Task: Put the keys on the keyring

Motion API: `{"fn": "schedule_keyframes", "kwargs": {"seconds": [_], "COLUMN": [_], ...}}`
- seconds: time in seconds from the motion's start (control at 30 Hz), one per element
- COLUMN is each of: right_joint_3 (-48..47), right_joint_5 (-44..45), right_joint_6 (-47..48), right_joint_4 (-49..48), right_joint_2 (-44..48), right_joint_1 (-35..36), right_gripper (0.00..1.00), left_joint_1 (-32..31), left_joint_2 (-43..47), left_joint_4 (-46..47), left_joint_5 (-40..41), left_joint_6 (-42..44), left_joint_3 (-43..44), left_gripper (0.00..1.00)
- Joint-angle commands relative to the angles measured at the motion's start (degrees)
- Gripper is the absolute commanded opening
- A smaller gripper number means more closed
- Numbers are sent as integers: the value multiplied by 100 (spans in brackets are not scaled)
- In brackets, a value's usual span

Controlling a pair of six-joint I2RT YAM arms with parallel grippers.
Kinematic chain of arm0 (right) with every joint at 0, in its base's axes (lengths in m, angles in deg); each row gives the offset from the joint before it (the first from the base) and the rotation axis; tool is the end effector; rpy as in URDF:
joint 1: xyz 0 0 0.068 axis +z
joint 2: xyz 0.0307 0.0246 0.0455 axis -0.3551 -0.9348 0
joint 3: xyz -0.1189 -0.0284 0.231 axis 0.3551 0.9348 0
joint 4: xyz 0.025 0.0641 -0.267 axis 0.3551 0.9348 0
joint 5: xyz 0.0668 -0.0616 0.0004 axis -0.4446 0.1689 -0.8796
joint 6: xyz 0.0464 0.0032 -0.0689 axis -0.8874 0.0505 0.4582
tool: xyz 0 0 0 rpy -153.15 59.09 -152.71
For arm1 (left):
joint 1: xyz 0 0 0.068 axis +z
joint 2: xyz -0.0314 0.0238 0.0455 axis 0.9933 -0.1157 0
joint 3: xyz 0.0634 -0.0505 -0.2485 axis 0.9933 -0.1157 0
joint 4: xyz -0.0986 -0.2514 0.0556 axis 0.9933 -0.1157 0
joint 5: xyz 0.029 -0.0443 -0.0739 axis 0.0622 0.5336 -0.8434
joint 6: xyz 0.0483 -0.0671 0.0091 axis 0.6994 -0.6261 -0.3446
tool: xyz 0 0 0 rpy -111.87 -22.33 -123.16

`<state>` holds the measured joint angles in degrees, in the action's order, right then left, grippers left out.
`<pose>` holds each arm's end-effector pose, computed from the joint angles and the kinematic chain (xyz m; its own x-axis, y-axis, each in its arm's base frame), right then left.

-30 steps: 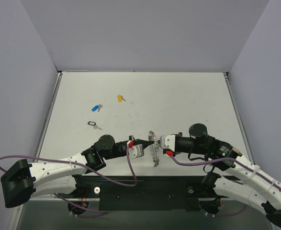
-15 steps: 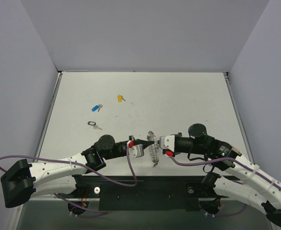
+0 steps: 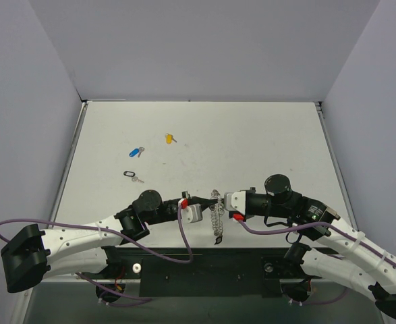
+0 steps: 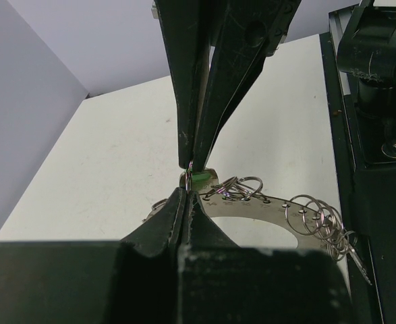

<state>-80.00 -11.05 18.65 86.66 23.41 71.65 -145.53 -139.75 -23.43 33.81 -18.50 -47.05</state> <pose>0.1206 0.1997 0.3197 0.5548 -0.2668 -0.7880 -0.8061 0.0619 -0.5885 0.1167 -0.2646 0.2504 0.3775 0.0410 -0.9251 0.9042 0.1989 0.3779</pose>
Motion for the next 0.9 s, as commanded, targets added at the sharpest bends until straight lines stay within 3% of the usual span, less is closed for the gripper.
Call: {"fn": "schedule_keyframes", "kwargs": {"seconds": [0.0,0.87], "right_joint_3": [-24,-94], "right_joint_5": [-118,-136], "right_joint_6": [-1,-27], "right_joint_4": [-394,-377], "right_joint_2": [-28,-90], "right_joint_1": [39,83], "right_gripper": [0,0], "left_joint_1": [-67,-146], "left_joint_2": [12,-68], "left_joint_4": [338,-58], "left_joint_5": [-190,-14], "left_joint_6": [-32,92], "left_joint_3": [163,330], "left_gripper": [0,0]}}
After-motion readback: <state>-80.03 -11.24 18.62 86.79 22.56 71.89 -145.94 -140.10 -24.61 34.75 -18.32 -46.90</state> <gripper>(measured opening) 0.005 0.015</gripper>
